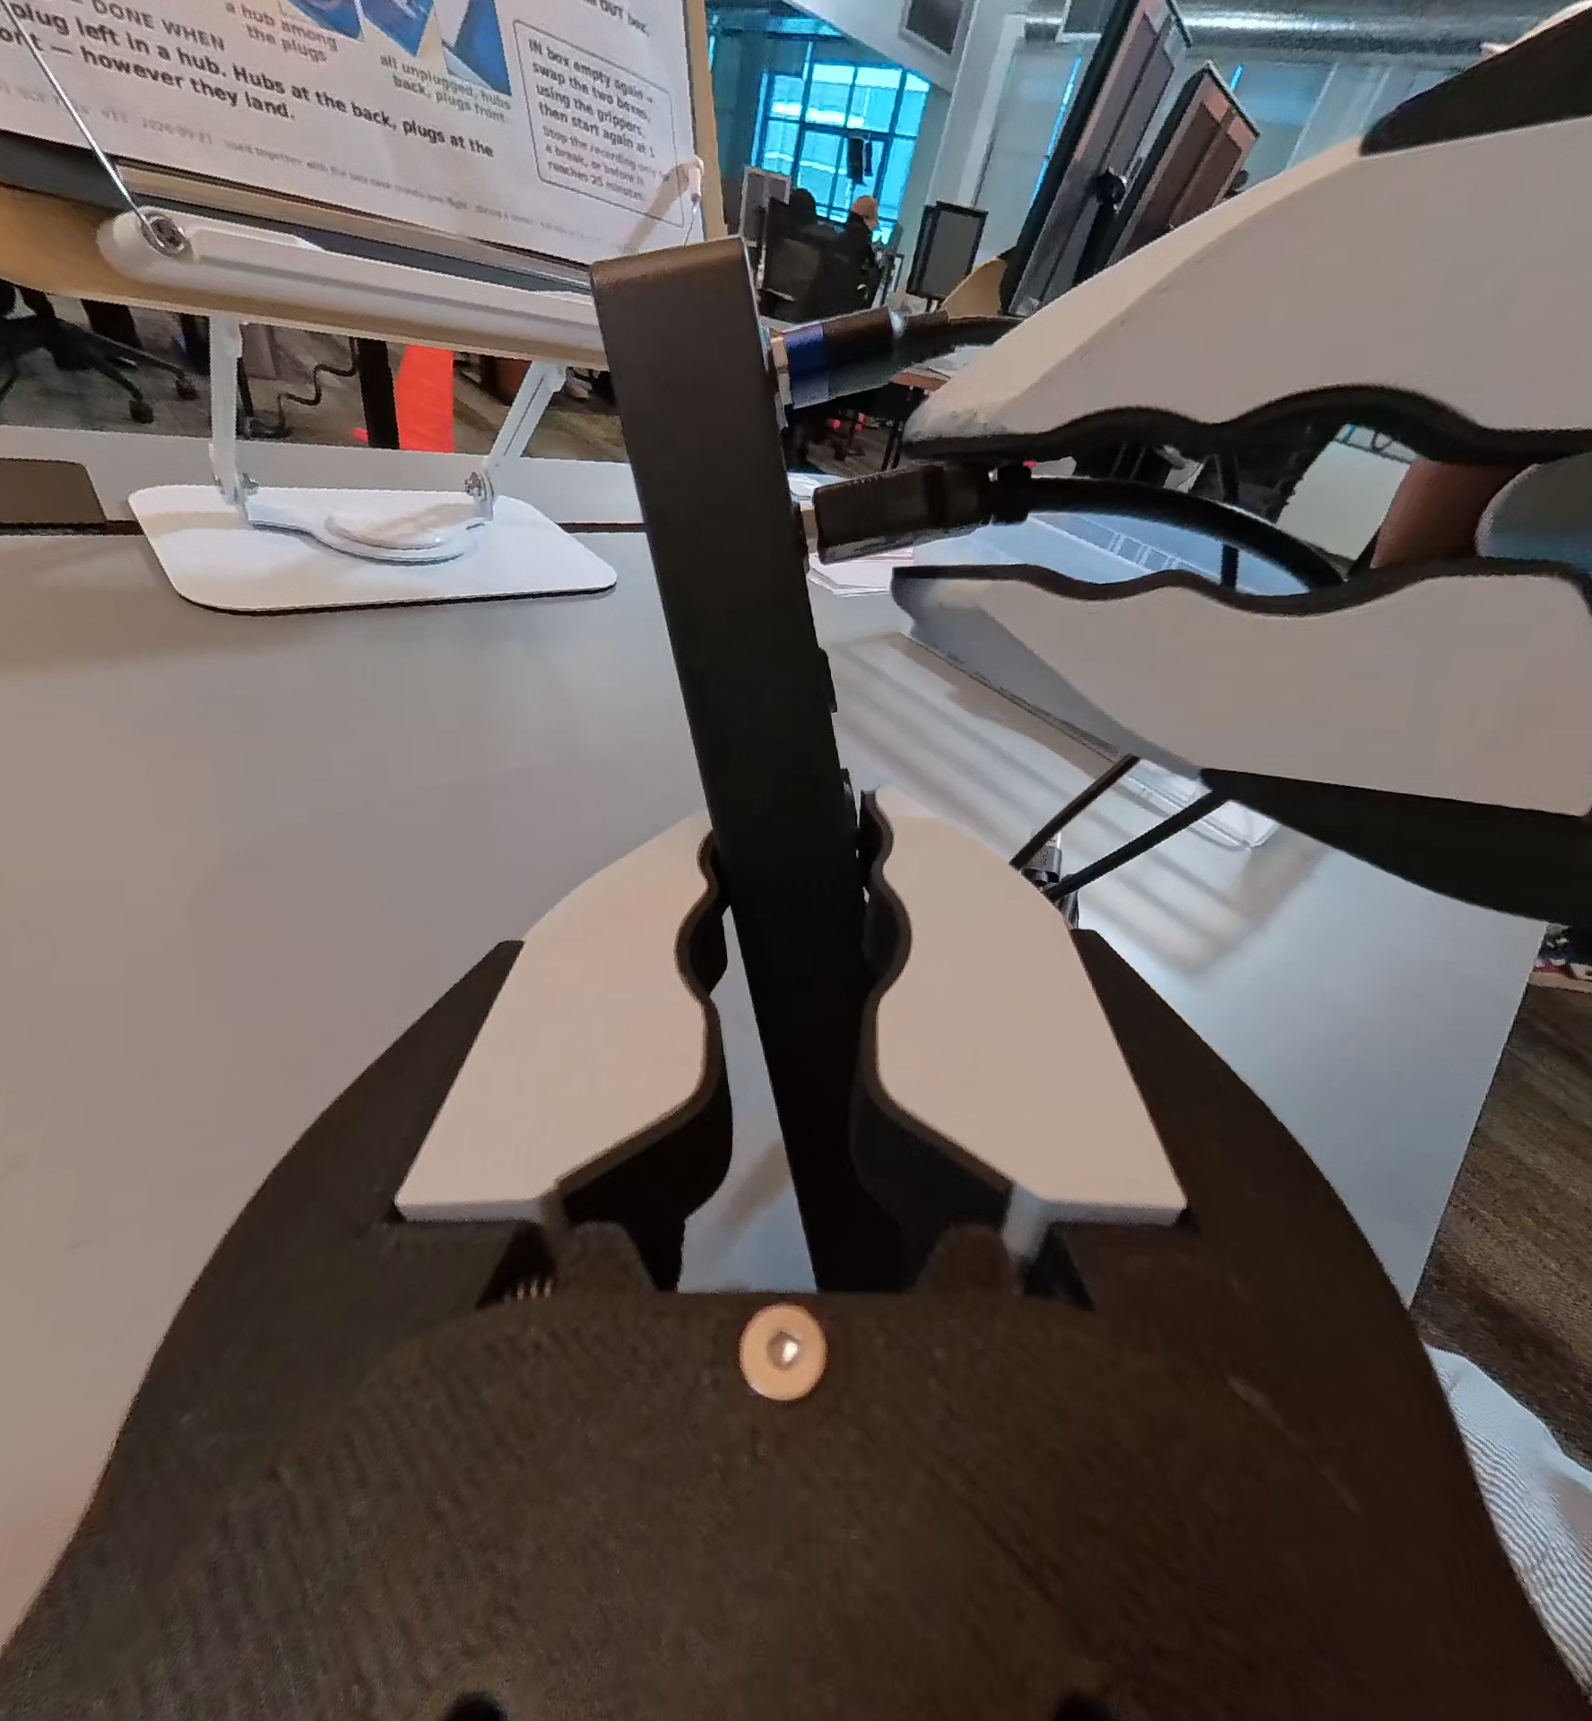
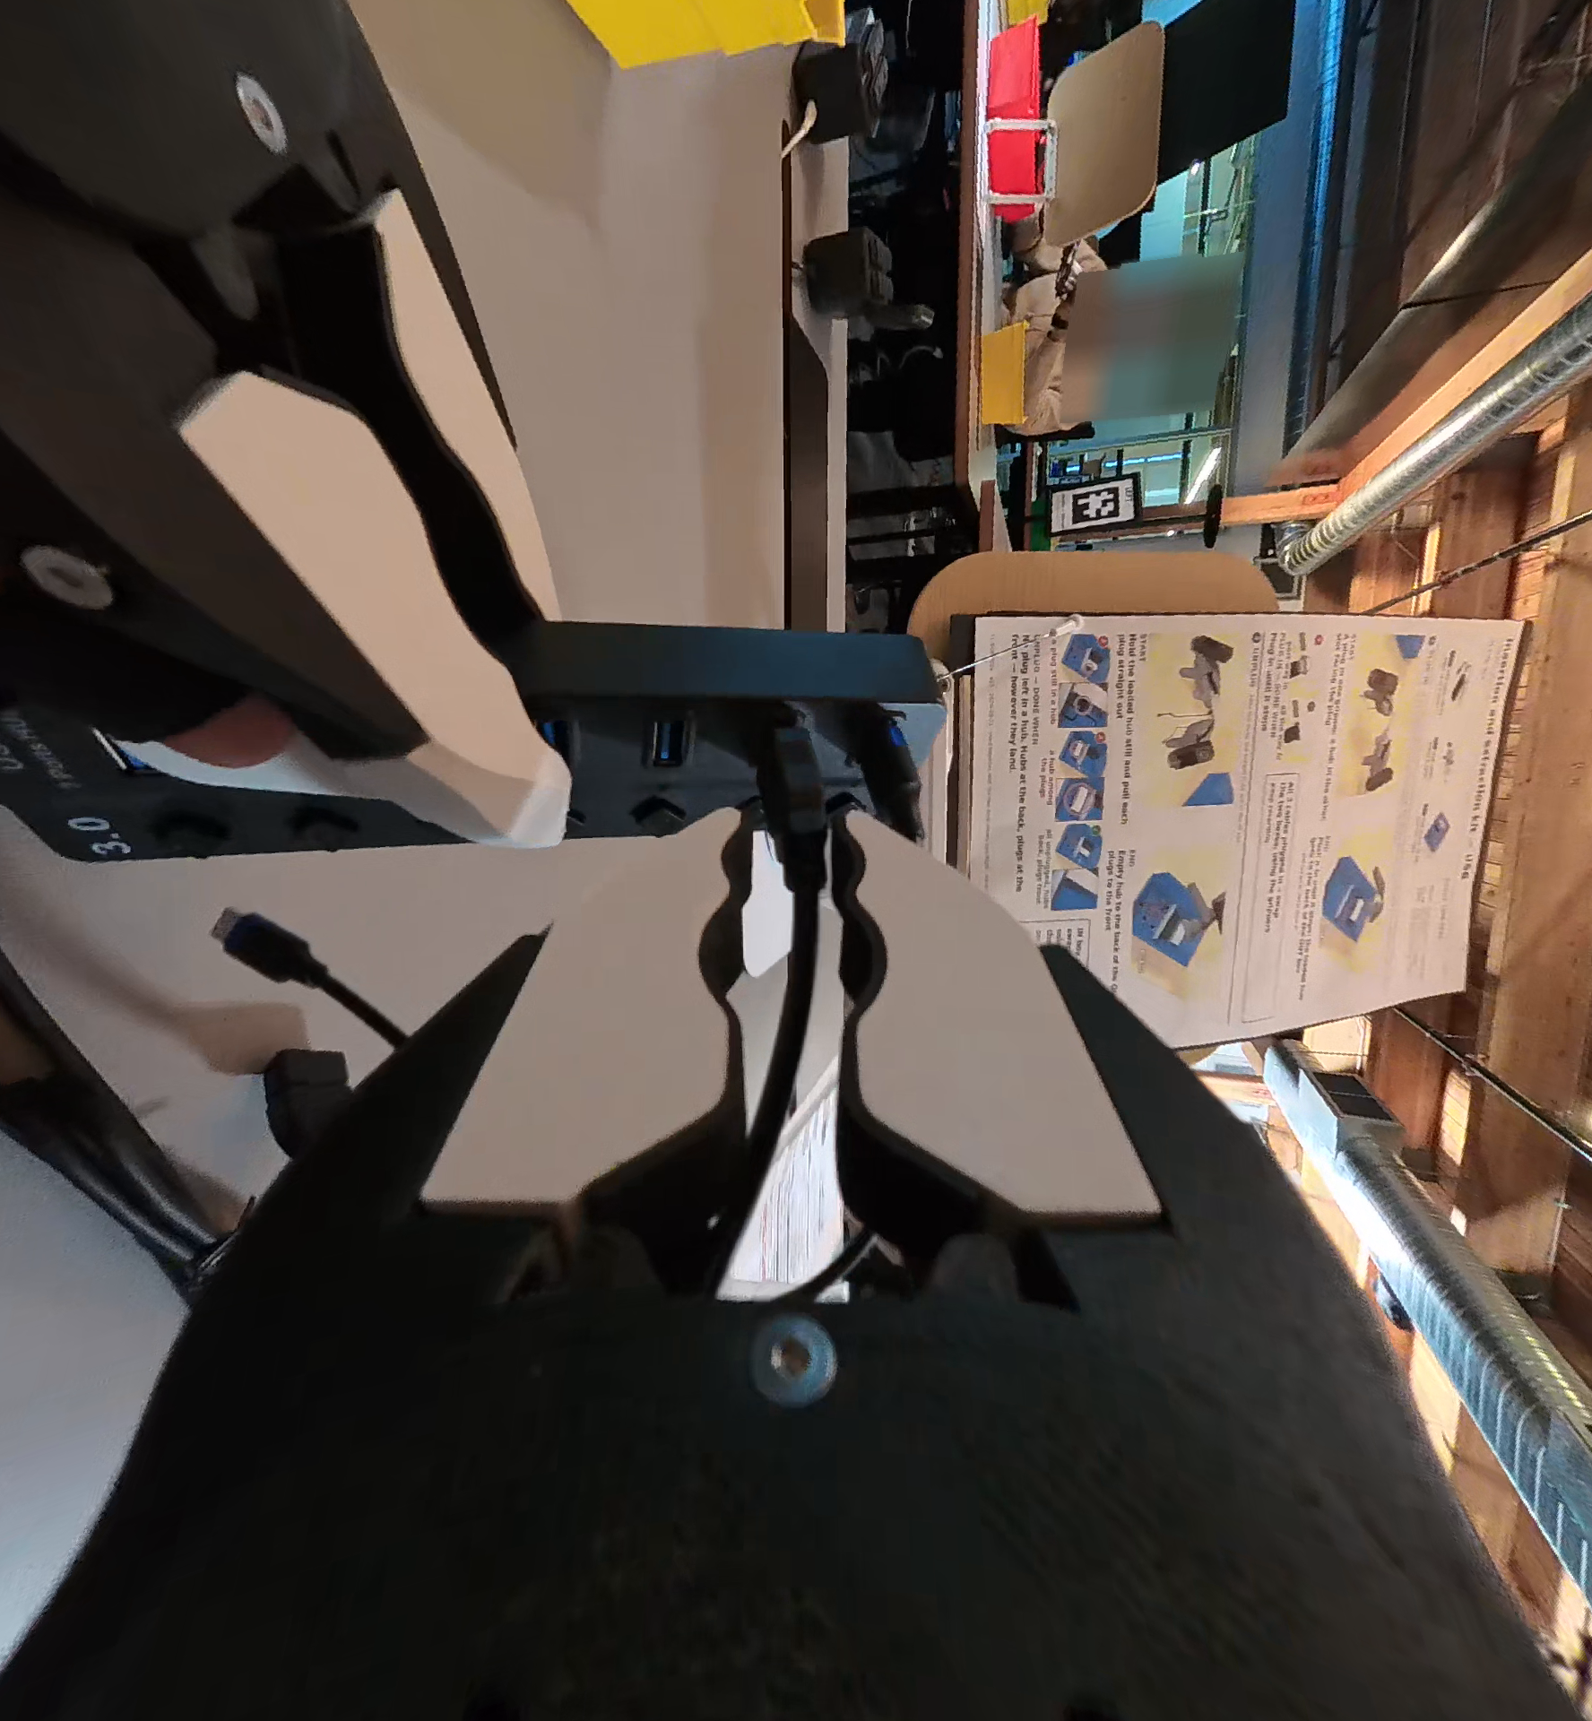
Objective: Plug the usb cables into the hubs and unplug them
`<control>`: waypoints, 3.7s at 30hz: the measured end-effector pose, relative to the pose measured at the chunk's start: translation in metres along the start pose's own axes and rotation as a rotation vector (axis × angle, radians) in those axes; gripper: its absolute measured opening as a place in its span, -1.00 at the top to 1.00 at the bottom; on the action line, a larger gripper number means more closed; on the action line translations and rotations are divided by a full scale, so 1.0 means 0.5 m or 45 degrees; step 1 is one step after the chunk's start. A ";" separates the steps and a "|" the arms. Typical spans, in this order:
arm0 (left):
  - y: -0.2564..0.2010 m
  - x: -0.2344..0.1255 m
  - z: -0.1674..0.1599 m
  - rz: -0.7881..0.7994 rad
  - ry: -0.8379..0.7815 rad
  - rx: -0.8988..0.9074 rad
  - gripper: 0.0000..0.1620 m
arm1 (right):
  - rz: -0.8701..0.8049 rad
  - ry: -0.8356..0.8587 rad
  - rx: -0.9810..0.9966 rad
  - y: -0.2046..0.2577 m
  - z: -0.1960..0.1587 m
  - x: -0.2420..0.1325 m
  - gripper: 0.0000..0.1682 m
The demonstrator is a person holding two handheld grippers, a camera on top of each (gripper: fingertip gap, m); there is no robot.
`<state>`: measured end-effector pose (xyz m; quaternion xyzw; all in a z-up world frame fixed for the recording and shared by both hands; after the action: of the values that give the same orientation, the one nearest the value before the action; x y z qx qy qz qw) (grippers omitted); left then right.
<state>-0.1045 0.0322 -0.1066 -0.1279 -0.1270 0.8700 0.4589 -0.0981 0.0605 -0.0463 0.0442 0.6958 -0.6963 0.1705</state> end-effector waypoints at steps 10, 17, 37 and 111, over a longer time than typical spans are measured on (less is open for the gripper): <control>-0.004 -0.001 0.001 -0.006 -0.009 0.030 0.65 | -0.014 -0.003 -0.035 0.000 -0.001 -0.002 0.85; -0.005 -0.002 0.004 -0.036 -0.026 0.051 0.65 | -0.017 -0.007 -0.049 -0.002 0.002 -0.008 0.86; -0.004 -0.018 0.046 -0.109 -0.134 -0.019 0.66 | 0.062 -0.053 -0.104 0.012 0.026 -0.029 0.88; 0.113 -0.024 0.043 0.049 -0.116 -0.342 0.67 | -0.478 0.267 1.512 -0.088 -0.782 -0.161 0.89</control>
<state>-0.1485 -0.0110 -0.1043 -0.1507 -0.2604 0.8588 0.4146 -0.1044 0.4583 0.0086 0.0763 0.1996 -0.9738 -0.0774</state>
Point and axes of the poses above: each gripper's, where its closed fingertips meet, x out along the fingers, z out of its top, y = z × x across the jaws, the point moved 3 cm from there along -x, back along the fingers, and after that the axes turned 7 degrees about -x, right-handed, at the moved point
